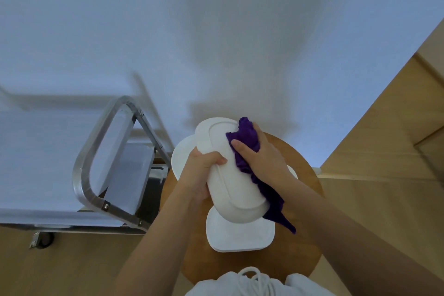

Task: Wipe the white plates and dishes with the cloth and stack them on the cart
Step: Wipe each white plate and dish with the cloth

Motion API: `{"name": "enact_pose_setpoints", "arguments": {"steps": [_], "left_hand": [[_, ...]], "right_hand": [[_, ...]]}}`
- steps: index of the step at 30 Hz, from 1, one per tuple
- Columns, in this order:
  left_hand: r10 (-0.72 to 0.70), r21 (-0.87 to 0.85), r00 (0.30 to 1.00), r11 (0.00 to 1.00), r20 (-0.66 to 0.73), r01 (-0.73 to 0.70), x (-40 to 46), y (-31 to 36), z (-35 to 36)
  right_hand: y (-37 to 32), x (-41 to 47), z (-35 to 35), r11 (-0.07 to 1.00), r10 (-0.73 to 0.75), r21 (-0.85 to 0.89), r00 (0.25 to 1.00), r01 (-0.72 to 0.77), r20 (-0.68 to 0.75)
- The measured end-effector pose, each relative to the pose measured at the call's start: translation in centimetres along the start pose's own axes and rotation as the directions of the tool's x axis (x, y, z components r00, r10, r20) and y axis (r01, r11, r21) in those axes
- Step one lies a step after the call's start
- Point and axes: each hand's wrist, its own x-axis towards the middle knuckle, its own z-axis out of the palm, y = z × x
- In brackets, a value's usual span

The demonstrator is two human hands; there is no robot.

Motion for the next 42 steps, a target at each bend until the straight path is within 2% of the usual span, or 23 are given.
{"name": "enact_pose_setpoints", "arguments": {"steps": [2, 4, 7, 11, 15, 20, 25, 28, 34, 37, 39, 41, 42], "left_hand": [[-0.011, -0.008, 0.999, 1.000, 0.040, 0.012, -0.1, 0.1, -0.5], [-0.095, -0.067, 0.980, 0.992, 0.175, 0.109, -0.1, 0.7, -1.7], [-0.259, -0.130, 0.906, 0.940, 0.334, 0.316, 0.1, 1.5, -3.3], [-0.427, -0.032, 0.863, 0.892, 0.270, 0.451, 0.9, 1.4, -2.8], [-0.460, 0.077, 0.873, 0.888, 0.164, 0.454, 1.2, 1.6, -1.9], [-0.368, -0.012, 0.925, 0.929, 0.096, 0.371, 0.9, 1.9, -2.3], [-0.254, -0.074, 0.967, 0.964, 0.013, 0.255, 0.8, 1.2, -1.9], [-0.219, -0.092, 0.974, 0.973, -0.058, 0.214, 0.6, 0.4, -0.8], [-0.140, -0.017, 0.966, 0.990, -0.215, 0.140, -0.2, -1.8, 2.1], [-0.094, 0.124, 0.972, 0.985, -0.214, 0.123, -0.6, -3.1, 4.1], [0.003, 0.326, 0.983, 0.943, -0.185, 0.059, -0.9, -4.0, 4.8], [0.142, 0.538, 0.984, 0.841, -0.105, -0.064, -1.2, -4.0, 4.9], [0.204, 0.649, 0.979, 0.748, -0.023, -0.141, -1.2, -3.6, 4.6]], "right_hand": [[0.6, -0.6, -0.4, 0.993, 0.005, 0.118, 0.999, -0.010, 0.042], [1.3, -0.8, -1.6, 0.986, -0.003, 0.165, 0.990, -0.021, 0.141], [1.4, -0.6, -3.8, 0.998, -0.049, 0.049, 0.945, 0.035, 0.323], [0.0, 0.4, -4.8, 0.992, -0.052, -0.083, 0.891, 0.100, 0.451], [0.6, 0.7, -4.2, 0.970, -0.109, -0.164, 0.919, 0.182, 0.379], [2.9, 0.1, -4.6, 0.993, -0.090, -0.058, 0.971, 0.105, 0.219], [4.2, -0.9, -3.4, 1.000, -0.021, -0.006, 0.998, 0.021, -0.064], [4.1, -1.4, -1.8, 0.997, 0.072, -0.006, 0.979, -0.074, -0.192], [4.0, -1.4, 1.2, 0.955, 0.292, 0.151, 0.888, -0.254, -0.356], [3.2, -1.2, 3.0, 0.875, 0.454, 0.338, 0.831, -0.347, -0.322], [2.5, -1.2, 4.3, 0.803, 0.477, 0.492, 0.857, -0.335, -0.195], [1.4, -1.8, 4.5, 0.644, 0.421, 0.702, 0.907, -0.302, 0.004], [0.7, -2.3, 3.8, 0.534, 0.380, 0.786, 0.919, -0.311, 0.106]]}}
